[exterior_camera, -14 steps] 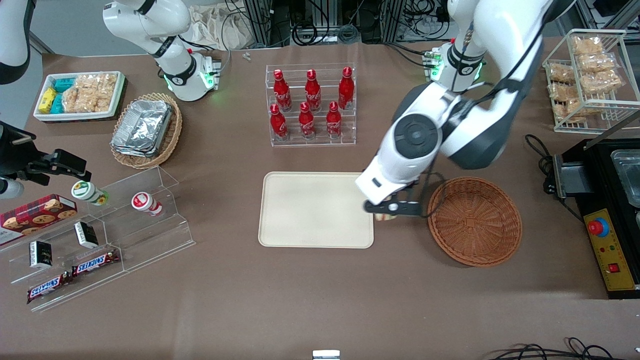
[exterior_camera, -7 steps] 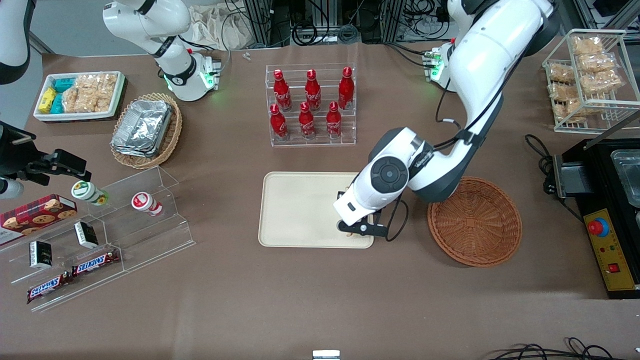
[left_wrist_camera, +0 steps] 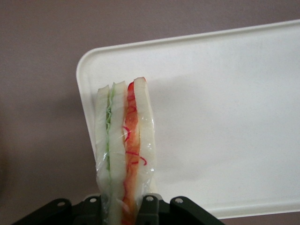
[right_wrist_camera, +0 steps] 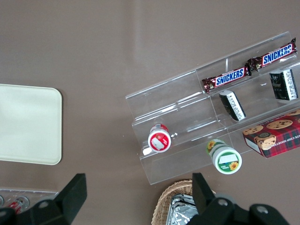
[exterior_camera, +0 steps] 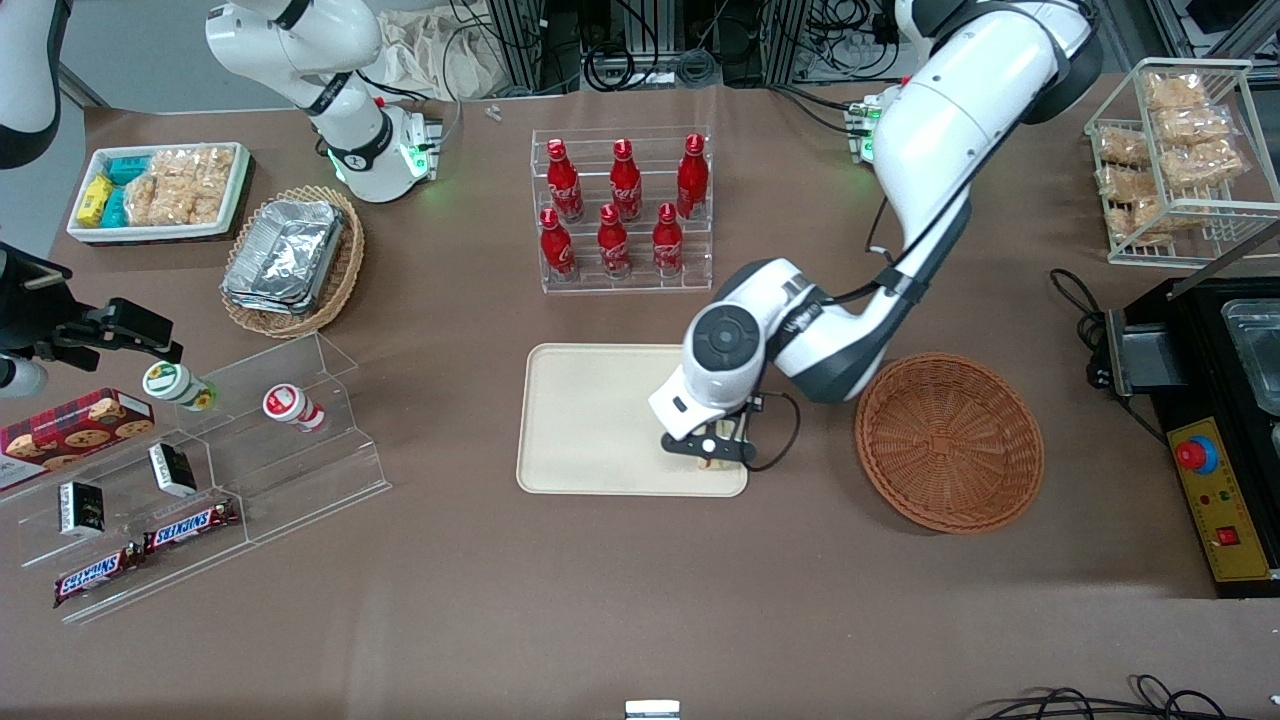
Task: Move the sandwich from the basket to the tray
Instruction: 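Carry the sandwich over the cream tray with the left gripper, then lower the sandwich onto the tray and open the left gripper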
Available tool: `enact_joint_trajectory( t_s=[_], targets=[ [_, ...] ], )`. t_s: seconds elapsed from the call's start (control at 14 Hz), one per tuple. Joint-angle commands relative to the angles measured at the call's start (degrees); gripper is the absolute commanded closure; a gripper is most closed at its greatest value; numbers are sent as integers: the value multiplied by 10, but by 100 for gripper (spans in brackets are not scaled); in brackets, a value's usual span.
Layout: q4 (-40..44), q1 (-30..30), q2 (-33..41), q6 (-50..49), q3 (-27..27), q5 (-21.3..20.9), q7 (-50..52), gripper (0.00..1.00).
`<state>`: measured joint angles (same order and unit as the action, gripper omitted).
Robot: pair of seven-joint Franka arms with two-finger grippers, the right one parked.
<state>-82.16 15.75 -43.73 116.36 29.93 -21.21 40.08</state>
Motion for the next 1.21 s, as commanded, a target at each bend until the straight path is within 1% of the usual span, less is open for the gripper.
enact_joint_trajectory(
  t_s=[0.0,0.14,0.43,0.5,0.57,0.64,0.71,1.0,1.14],
  targets=[
    [-40,0,1,55,-2,-16,19,100],
    [-67,-1,2,91,-15,-16,20,100],
    [-69,-3,1,91,-19,-16,15,100],
    [-68,-3,1,91,-19,-16,19,96],
    [-66,-3,1,90,-19,-16,19,65],
    [-67,-2,1,90,-19,-16,18,20],
    [-67,-3,1,90,-20,-16,18,1],
    [-62,-12,12,79,-19,-15,20,1],
    [-62,-26,37,70,-17,-7,20,0]
  ],
)
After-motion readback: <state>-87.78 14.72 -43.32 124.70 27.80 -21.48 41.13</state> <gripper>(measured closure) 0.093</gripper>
